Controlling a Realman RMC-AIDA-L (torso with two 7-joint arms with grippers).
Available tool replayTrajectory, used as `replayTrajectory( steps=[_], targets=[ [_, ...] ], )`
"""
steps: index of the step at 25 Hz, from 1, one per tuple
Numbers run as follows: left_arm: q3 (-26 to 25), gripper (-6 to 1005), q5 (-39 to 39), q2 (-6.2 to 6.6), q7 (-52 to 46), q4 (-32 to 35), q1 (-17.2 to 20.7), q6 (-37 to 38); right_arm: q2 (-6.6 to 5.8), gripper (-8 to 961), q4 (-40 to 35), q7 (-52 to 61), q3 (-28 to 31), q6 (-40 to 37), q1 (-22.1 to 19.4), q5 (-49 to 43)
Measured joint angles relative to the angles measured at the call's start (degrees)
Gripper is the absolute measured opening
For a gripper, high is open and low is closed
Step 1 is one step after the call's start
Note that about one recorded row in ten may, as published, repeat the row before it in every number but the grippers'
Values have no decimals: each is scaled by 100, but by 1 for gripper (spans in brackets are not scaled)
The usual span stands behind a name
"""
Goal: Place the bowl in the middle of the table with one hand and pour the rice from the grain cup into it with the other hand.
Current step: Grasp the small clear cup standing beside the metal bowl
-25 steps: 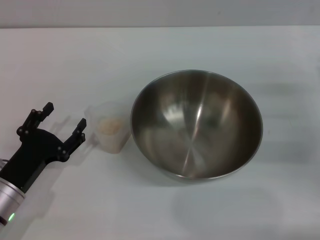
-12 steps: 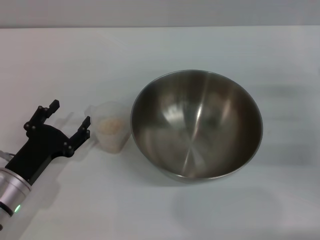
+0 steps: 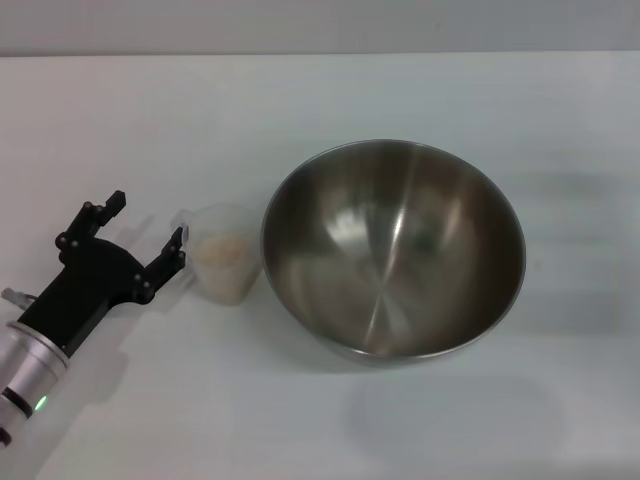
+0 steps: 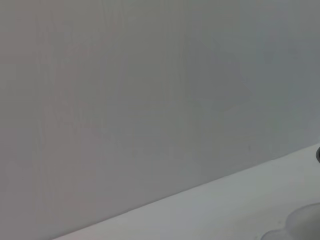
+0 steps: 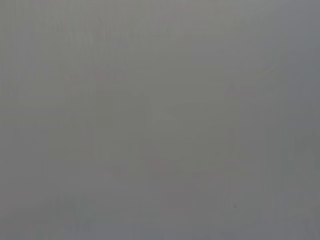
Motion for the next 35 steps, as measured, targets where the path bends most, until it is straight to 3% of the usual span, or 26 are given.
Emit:
replayTrajectory(
  steps=[18, 35],
  targets=[
    [-13, 777, -32, -12, 1, -1, -261, -387, 4, 542, -19, 0, -5, 55, 42, -9],
    [1, 744, 2, 16, -33, 9, -272, -330, -7, 542, -30, 0, -5, 129, 109, -38]
  ],
)
